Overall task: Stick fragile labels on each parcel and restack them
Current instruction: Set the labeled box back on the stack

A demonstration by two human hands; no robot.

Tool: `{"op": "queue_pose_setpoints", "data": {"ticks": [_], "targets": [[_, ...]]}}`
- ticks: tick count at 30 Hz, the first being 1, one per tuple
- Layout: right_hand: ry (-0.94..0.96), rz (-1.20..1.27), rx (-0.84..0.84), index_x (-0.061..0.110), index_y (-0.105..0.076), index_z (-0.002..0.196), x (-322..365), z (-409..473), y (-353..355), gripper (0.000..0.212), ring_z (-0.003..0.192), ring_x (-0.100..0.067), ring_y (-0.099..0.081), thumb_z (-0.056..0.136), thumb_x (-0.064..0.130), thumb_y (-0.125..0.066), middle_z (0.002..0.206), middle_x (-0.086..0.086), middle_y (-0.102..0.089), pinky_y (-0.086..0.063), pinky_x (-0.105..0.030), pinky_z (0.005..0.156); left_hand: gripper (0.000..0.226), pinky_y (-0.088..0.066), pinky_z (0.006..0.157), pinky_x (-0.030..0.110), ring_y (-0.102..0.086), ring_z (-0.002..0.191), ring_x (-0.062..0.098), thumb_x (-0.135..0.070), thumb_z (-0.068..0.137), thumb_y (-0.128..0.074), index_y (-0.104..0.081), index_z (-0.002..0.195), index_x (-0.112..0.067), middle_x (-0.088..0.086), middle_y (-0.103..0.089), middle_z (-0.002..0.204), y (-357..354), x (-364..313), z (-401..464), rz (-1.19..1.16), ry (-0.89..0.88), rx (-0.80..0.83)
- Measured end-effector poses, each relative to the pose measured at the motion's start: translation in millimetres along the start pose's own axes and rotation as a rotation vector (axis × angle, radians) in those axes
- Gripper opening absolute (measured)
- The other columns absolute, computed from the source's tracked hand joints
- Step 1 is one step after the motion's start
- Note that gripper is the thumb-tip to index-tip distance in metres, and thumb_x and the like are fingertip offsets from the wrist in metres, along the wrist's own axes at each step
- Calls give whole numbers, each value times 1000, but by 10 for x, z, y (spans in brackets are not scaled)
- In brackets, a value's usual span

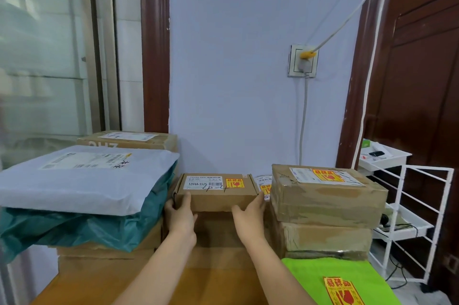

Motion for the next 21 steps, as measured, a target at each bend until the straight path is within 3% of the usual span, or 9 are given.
{"op": "queue_pose_setpoints", "data": {"ticks": [4,7,9,15,17,21], "targets": [[-7,16,20,13,16,150,-77,133,-100,84,145,-23,-18,95,11,-48,160,-1,11,-35,-25,96,57,-48,94,43,-56,110,29,-24,98,-50,-24,148,-29,7,-50,132,-11,31,155,170,-19,52],[-2,11,13,16,19,150,-128,222,-173,87,142,-22,-25,95,11,-48,160,1,11,-36,-21,86,72,-51,79,40,-56,91,26,-19,95,-52,-9,151,-32,3,-55,103,-33,55,215,358,-34,97],[9,29,11,19,20,149,-158,280,-212,89,142,-23,-24,94,9,-49,160,2,10,-39,-24,93,80,-53,72,38,-58,82,25,-18,94,-53,2,151,-32,2,-51,88,-45,65,260,462,-34,120],[18,91,38,25,20,149,-214,437,-246,92,137,-22,-32,91,7,-50,159,5,5,-43,-29,98,87,-46,54,26,-63,72,26,-23,96,-49,21,146,-38,7,-57,93,-28,47,434,673,-34,186],[24,89,48,27,21,148,-235,463,-258,94,137,-22,-33,91,7,-51,159,6,4,-43,-32,102,88,-46,53,25,-64,73,27,-23,97,-47,25,144,-36,9,-59,101,-35,53,466,748,-46,193],[34,71,55,28,22,147,-272,488,-265,96,142,-21,-23,91,10,-53,159,6,4,-35,-34,110,92,-53,61,28,-66,74,28,-24,95,-49,28,144,-32,4,-58,87,-28,103,488,837,-112,167]]}}
Point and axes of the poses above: each hand's wrist, its own z-axis towards the middle knuckle, its own y-axis out of the back of the hand, x = y × z, the point moved 1 cm from there along z, towards the middle knuckle
